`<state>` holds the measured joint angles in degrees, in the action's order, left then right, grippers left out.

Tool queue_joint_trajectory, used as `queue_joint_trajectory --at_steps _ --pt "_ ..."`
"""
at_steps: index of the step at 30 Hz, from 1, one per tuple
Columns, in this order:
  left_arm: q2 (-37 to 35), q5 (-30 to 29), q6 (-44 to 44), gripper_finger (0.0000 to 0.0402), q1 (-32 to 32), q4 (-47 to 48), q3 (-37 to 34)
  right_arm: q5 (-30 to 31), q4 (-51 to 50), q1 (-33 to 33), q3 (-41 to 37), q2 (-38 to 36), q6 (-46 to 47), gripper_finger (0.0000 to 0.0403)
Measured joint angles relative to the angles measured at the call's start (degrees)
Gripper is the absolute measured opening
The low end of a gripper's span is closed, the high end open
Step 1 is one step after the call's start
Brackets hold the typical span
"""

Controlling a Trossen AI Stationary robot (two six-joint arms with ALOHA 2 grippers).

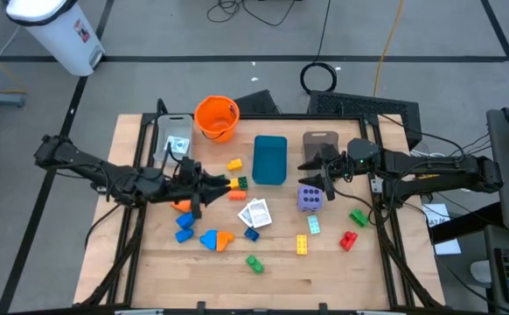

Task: Pick & Place Toys
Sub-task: Put the green game piece into the blue bin

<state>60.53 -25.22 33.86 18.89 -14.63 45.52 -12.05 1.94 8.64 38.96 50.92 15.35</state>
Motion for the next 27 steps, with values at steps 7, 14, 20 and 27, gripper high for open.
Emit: queue_joint_trajectory --at_steps 7,14,20,27 --pt "0.0 0.14 -7.62 0.0141 -0.02 0.15 0.0 0.0 0.0 -0.01 0.0 0.0 0.0 0.0226" --pt "0.0 0.2 -6.58 0.0141 0.05 1.54 0.0 0.0 0.0 0.0 0.0 0.0 0.0 0.0226" --pt "0.0 0.25 -8.31 0.0141 -0.03 2.53 0.0 0.0 0.0 -0.02 0.0 0.0 0.0 0.0226" --pt "0.0 -0.15 -6.72 0.0141 -1.75 2.41 0.0 0.02 0.36 0.0 0.0 0.0 -0.89 0.0226"
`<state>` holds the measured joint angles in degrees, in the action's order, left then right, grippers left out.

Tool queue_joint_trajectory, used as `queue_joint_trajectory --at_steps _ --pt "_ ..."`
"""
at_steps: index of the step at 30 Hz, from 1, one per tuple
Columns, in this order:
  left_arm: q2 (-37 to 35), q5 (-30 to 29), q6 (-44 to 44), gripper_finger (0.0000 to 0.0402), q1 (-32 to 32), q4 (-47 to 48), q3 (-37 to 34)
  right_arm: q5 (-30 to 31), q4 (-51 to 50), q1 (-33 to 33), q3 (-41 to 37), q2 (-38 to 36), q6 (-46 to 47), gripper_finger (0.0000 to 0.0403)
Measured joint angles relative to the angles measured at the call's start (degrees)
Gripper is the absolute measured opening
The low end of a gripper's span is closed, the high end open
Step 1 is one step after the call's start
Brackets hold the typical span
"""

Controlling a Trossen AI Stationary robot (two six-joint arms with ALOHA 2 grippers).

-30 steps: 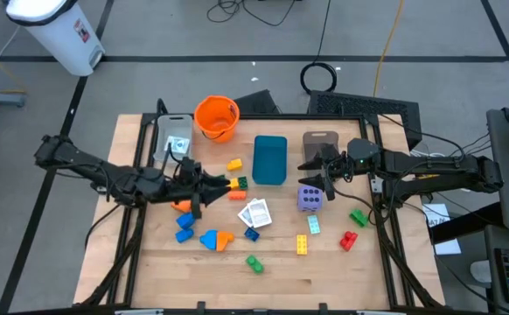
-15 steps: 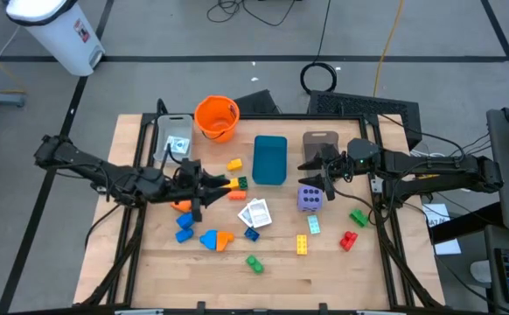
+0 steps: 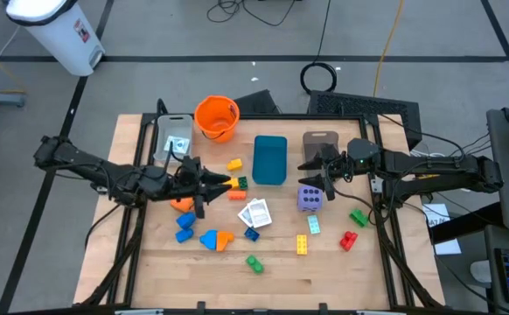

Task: Pick & Place Toys
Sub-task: Put the green game piece into the blue bin

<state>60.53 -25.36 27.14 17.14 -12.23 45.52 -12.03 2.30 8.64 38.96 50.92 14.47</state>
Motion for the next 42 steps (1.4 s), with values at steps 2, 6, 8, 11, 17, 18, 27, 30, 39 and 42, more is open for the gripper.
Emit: queue_joint_trajectory --at_steps 2,6,8,11,17,18,27,30,39,42 --pt "0.0 0.0 2.42 0.0141 -0.23 0.02 0.0 -0.02 0.65 -0.02 0.0 -0.02 0.78 0.0226" --pt "0.0 -0.01 3.61 0.0141 -0.24 0.02 0.0 -0.02 3.47 -0.12 0.0 -0.02 8.71 0.0226" --pt "0.0 -0.34 3.42 0.0141 -0.44 -0.03 0.0 -0.04 4.74 -0.11 0.02 -0.04 12.56 0.0226" --pt "0.0 -2.19 4.51 0.0141 -1.36 -0.59 0.0 -0.02 6.48 -0.11 0.02 -0.02 14.91 0.0226" --pt "0.0 -4.67 5.77 0.014 -3.61 -5.97 0.02 -0.02 8.47 -0.11 0.04 0.02 14.79 0.0226" --pt "0.0 -4.72 5.81 0.0141 -4.1 -6.65 0.02 0.0 8.74 -0.11 0.04 0.0 14.77 0.0226" --pt "0.04 -4.9 7.93 0.014 -5.46 -11.89 0.04 3.74 10.1 -0.11 0.04 0.48 13.37 0.0226" --pt "0.76 -4.9 9.1 0.0141 -5.39 -12.48 0.07 5.95 12.2 -0.13 0.02 0.97 16.2 0.0226" --pt "6.52 -4.76 9.13 0.0141 -5.8 -19.43 0.07 2.91 14.1 -2.58 2.84 1.18 15.57 0.0226" --pt "8.04 -4.74 9.15 0.0141 -6.34 -19.73 0.07 4.81 6.03 -5.56 6.46 1.3 10.74 0.0226"
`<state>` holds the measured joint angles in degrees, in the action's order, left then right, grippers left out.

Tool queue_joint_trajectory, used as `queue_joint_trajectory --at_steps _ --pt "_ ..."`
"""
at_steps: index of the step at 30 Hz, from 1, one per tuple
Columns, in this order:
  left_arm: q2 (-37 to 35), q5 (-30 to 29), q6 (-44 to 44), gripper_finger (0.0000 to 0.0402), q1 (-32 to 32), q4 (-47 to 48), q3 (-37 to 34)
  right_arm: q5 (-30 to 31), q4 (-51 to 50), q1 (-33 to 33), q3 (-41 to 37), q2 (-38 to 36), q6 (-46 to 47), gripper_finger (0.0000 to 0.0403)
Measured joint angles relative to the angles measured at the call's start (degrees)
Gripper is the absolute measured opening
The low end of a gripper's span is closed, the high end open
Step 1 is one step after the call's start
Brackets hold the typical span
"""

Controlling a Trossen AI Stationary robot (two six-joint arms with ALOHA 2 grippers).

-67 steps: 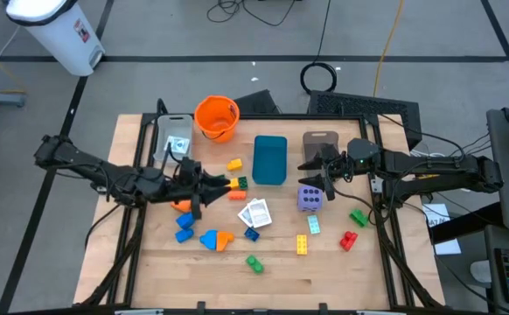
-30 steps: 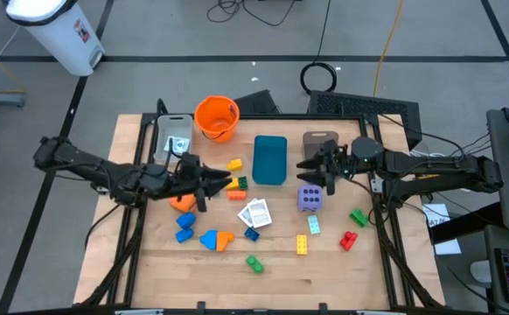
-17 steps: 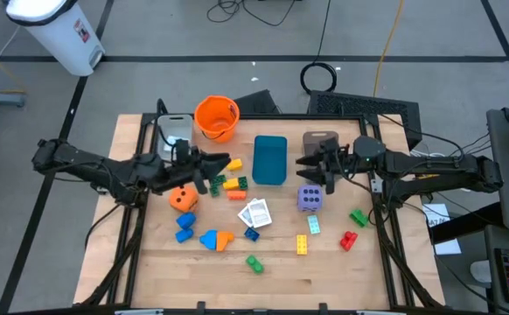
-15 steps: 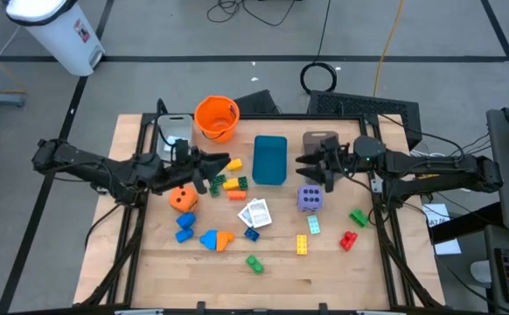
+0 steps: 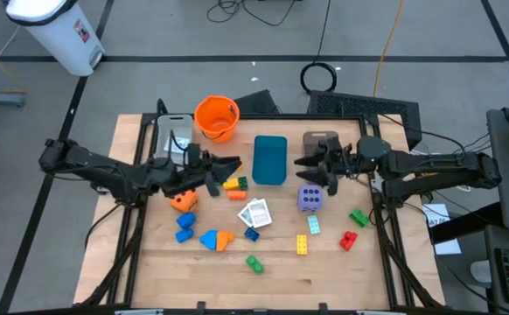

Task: Pick & Place Toys
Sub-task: Put the green game piece into the blue bin

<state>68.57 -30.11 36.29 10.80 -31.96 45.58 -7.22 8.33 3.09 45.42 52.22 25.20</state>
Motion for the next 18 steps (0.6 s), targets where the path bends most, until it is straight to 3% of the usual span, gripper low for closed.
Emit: queue_joint_trajectory --at_steps 10,18 --pt "0.21 0.0 -2.22 0.014 -1.19 0.14 0.0 18.87 -26.23 -12.12 14.54 5.67 -17.5 0.0226" --pt "-3.97 1.8 -7.31 0.014 -1.21 0.33 0.0 20.7 -28.63 -15.64 13.47 8.54 -28.0 0.0226"
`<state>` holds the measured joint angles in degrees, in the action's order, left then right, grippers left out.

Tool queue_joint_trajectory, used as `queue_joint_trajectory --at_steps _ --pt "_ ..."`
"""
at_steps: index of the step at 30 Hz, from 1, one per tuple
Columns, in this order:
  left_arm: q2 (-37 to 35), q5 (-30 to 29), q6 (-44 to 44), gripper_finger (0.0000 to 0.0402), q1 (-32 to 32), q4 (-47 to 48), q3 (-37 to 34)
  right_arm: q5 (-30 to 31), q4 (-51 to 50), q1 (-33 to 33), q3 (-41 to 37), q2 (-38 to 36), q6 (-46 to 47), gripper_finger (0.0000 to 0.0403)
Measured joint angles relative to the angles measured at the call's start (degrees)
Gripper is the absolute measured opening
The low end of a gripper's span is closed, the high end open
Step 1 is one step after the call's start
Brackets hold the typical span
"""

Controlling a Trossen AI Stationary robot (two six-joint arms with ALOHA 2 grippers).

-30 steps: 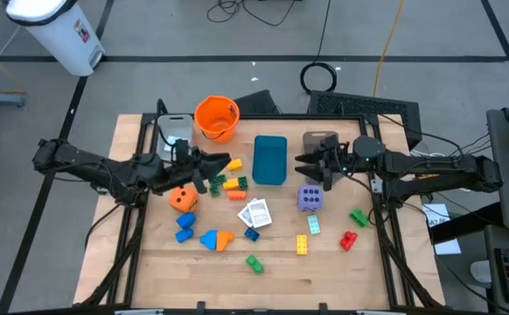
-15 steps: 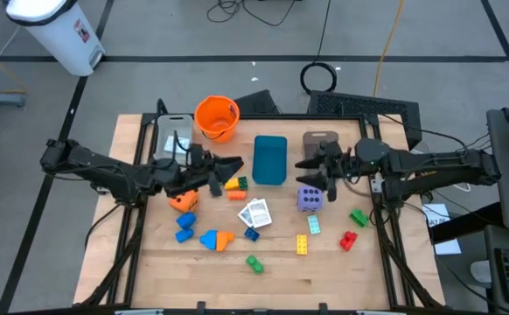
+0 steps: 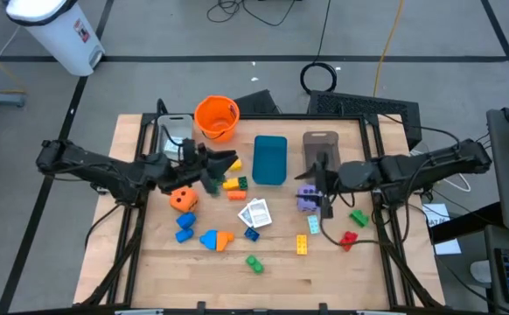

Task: Pick & Place Toys
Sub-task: Put the green game piece into the blue bin

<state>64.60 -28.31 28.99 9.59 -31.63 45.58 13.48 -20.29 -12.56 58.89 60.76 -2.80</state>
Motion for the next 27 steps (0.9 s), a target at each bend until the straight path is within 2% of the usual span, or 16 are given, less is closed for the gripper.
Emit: queue_joint_trajectory --at_steps 8,13,16,19,22,27 --pt "-8.42 0.0 -8.1 0.0141 -0.15 6.83 0.0 -0.11 -1.96 0.58 -0.37 -0.48 8.06 0.0227" --pt "-14.42 0.75 -8.32 0.0141 0.19 18.76 0.0 -0.26 -2.36 0.87 -0.39 -0.48 13.15 0.0246" --pt "-17.68 1.71 -6.96 0.014 0.83 31.57 1.27 -0.18 -2.34 0.9 -0.39 -0.46 15.79 0.0265" --pt "-18.31 1.81 -3.03 0.014 1.61 48.44 4.85 -0.19 -2.31 0.87 -0.39 -0.46 18.27 0.0281" --pt "-17.31 2.0 2.89 0.014 1.79 64.0 9.46 -0.2 -2.32 0.87 -0.39 -0.46 19.5 0.0294" --pt "-13.2 2.64 13.63 0.014 1.68 83.08 15.3 -0.09 -2.31 0.94 -0.39 -0.44 20.14 0.0299"
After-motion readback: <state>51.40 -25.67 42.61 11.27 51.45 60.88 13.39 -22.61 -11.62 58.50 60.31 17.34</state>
